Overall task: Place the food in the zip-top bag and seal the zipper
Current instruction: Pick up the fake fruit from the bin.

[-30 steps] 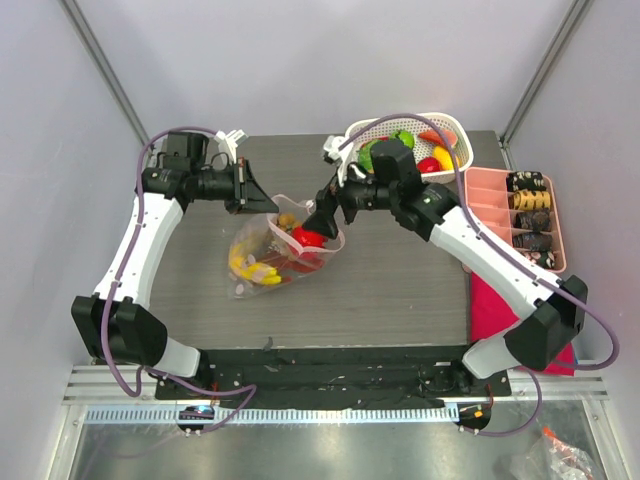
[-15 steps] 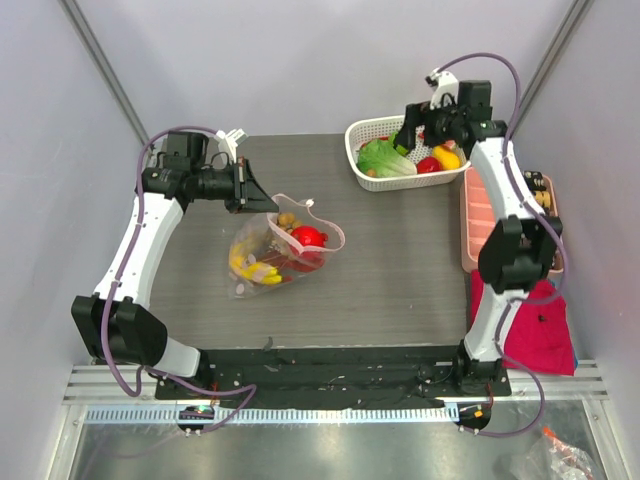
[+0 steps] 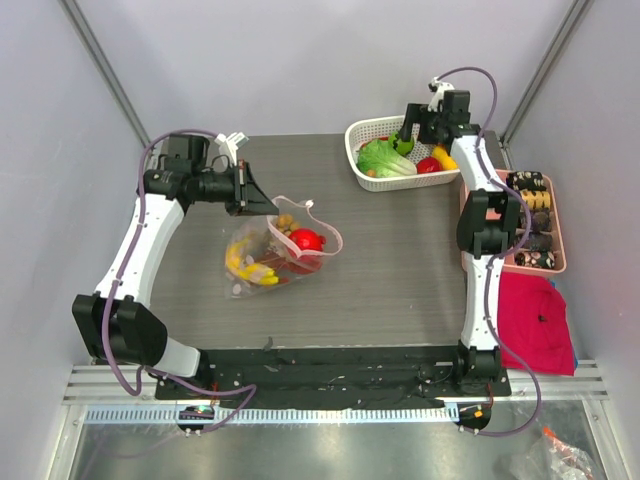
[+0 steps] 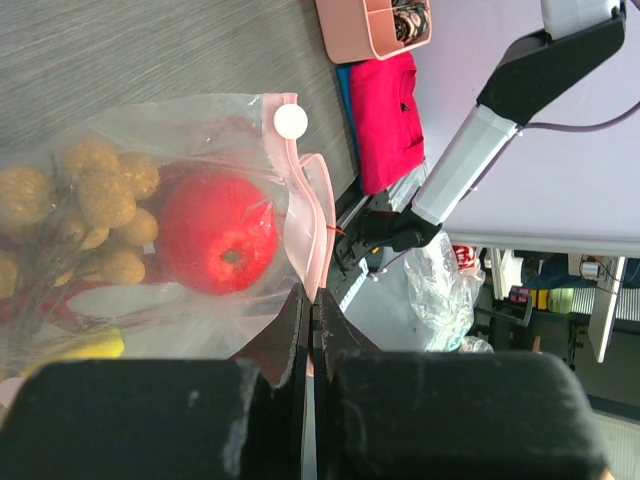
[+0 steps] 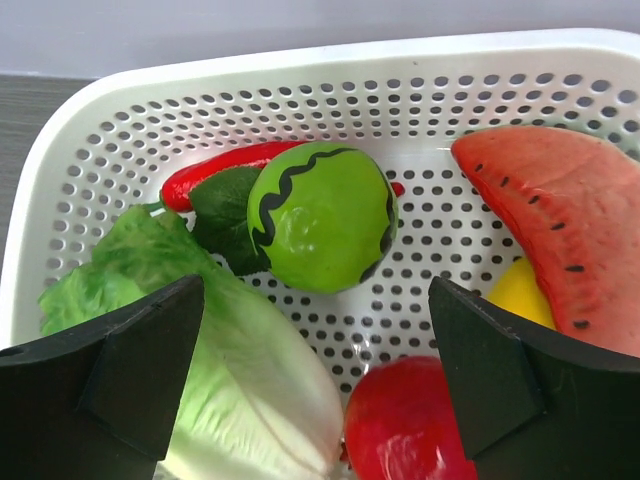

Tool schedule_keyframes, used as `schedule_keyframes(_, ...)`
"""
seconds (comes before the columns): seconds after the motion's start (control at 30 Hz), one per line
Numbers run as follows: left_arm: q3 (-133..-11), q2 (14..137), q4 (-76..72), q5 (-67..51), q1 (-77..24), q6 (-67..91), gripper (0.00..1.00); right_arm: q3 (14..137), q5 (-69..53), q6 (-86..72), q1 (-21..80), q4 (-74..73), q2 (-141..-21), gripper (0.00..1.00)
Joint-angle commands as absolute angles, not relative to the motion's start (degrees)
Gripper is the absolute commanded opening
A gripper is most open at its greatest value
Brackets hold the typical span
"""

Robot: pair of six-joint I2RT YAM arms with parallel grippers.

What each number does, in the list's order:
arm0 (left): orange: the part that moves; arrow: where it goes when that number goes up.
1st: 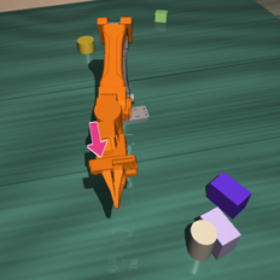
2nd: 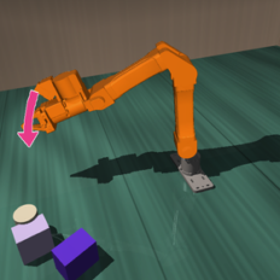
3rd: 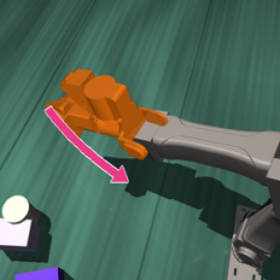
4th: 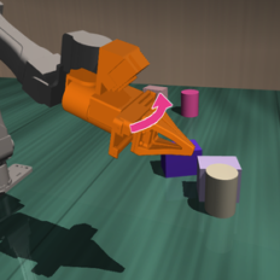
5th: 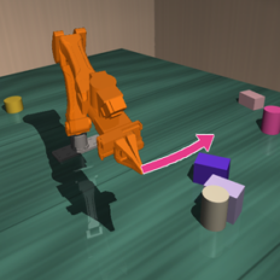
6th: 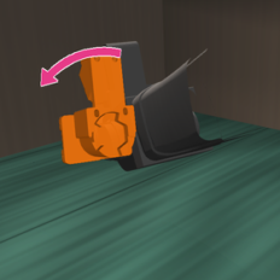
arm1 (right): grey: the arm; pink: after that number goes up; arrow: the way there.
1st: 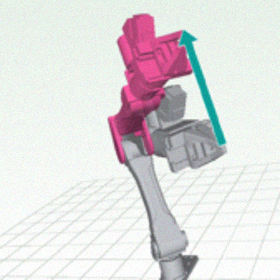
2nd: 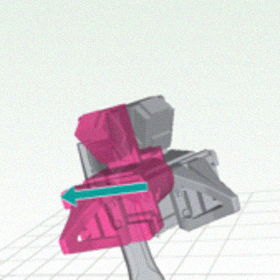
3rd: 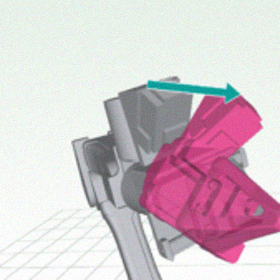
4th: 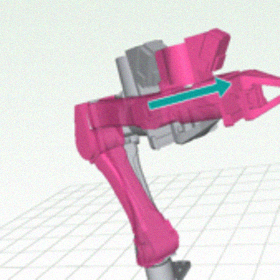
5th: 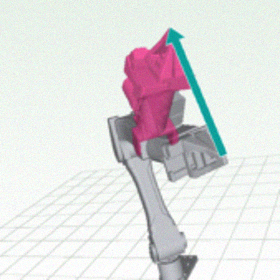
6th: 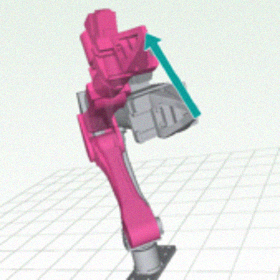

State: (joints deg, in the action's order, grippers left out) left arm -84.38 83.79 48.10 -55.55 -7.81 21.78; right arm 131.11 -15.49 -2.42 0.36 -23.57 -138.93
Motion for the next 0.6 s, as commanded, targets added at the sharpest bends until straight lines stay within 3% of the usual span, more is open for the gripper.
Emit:
schedule_keyframes(0.0, -83.76, 83.76, 46.67, -57.22, -7.29, 20.39, 0.00, 134.82, -15.20, -6.76, 0.79, -14.60, -140.44, 0.99)
schedule_keyframes(0.57, -81.65, 85.43, 47.90, -57.04, -6.33, 18.54, 0.00, 135.53, -14.59, -3.95, 2.46, -10.11, -149.76, 1.00)
